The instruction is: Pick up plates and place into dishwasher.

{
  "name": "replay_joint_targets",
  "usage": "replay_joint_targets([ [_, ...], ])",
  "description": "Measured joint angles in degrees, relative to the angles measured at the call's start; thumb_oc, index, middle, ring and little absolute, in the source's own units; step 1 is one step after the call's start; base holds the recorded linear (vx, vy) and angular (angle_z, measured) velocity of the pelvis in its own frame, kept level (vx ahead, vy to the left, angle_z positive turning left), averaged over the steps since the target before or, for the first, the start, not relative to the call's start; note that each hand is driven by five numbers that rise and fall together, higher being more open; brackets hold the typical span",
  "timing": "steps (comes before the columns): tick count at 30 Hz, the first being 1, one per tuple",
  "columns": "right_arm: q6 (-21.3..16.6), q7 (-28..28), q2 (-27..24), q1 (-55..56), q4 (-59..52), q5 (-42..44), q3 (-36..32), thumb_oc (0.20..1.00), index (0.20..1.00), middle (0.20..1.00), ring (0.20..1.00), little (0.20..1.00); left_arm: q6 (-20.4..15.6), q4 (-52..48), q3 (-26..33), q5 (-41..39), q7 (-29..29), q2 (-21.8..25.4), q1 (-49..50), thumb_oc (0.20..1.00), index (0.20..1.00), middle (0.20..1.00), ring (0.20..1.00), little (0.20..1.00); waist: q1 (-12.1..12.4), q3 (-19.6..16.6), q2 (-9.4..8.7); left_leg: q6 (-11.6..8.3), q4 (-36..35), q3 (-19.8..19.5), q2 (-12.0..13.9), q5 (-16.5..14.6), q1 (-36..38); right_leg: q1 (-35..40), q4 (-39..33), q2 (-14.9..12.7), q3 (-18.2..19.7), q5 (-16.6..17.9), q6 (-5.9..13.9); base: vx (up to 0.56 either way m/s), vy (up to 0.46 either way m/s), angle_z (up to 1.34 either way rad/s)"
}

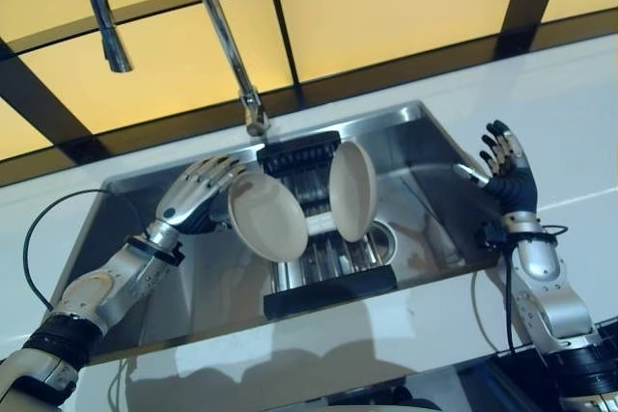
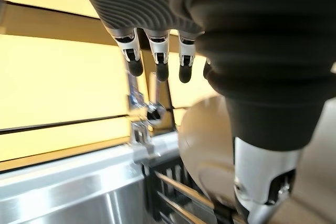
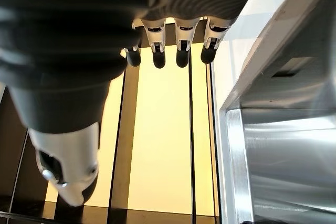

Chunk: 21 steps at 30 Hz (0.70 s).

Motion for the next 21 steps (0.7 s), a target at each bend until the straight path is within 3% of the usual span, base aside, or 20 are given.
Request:
replay_joint_targets([
  [4, 0.29, 0.02, -0.20, -1.29, -0.42, 0.47, 0.02, 1.000, 1.000, 1.000, 1.000, 1.000, 0.80, 0.05, -2.74, 2.56, 0.66, 0.60, -0.81, 1.000, 1.000, 1.000, 1.000, 1.000, -0.27, 0.70, 0.61, 0.00, 0.00, 0.05, -0.02, 0.00, 0.04, -0.11, 0.02, -0.03, 0.07, -0.01, 0.01, 0.04, 0.037, -0.02],
  [21, 1.82, 0.62, -2.09, -4.91, -3.12, 0.44, -0.03, 1.000, 1.000, 1.000, 1.000, 1.000, 1.05, 0.62, -4.00, 7.05, 3.84, 0.44, -2.47, 1.000, 1.000, 1.000, 1.000, 1.000, -0.42, 3.33, 2.77, 0.45, 0.00, 0.08, -0.60, 0.31, -0.99, -3.77, 3.87, -0.85, 0.23, -0.47, 0.53, 0.01, 0.015, -0.04],
])
